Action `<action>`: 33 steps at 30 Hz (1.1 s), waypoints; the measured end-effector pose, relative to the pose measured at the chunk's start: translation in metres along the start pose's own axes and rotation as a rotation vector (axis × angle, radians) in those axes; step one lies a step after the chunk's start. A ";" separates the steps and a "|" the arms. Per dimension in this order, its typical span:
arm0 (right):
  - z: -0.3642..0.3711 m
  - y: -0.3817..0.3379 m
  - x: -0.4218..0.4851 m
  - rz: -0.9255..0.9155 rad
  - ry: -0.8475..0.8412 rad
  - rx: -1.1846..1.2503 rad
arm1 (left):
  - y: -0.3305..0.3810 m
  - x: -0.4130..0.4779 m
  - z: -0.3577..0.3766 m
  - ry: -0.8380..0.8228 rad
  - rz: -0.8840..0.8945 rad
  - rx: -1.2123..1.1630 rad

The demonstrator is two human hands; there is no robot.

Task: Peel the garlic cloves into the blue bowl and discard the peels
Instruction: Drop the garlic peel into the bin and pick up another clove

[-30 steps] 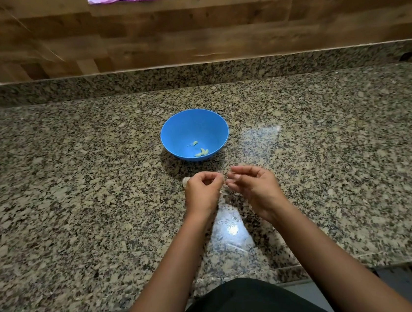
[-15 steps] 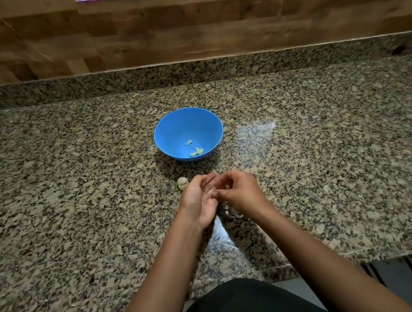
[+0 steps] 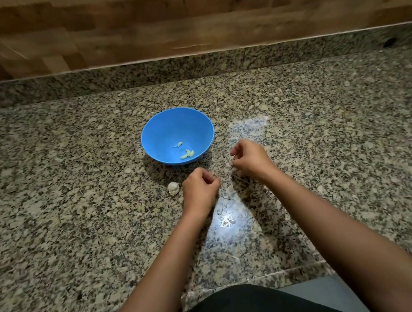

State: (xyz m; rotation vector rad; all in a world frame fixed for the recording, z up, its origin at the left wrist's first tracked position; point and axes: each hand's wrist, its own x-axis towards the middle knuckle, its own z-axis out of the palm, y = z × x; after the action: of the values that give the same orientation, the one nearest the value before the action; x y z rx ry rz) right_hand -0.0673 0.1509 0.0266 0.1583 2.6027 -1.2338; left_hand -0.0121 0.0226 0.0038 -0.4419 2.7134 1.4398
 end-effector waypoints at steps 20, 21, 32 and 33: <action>0.041 0.053 -0.093 -0.367 -0.148 -0.468 | -0.050 -0.039 -0.016 0.112 0.267 0.055; 0.048 0.056 -0.097 -0.372 -0.153 -0.575 | -0.051 -0.041 -0.016 0.131 0.258 0.042; 0.066 0.042 -0.058 -0.564 -0.088 -0.513 | -0.047 -0.023 -0.009 -0.008 0.277 0.291; 0.063 0.049 -0.065 -0.594 -0.088 -0.480 | -0.049 -0.023 -0.007 -0.040 0.299 0.320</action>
State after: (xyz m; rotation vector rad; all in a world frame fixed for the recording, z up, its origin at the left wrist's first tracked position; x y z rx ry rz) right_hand 0.0169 0.1339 -0.0305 -0.7836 2.8649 -0.6808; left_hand 0.0231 -0.0035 -0.0278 0.0094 2.9962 1.0108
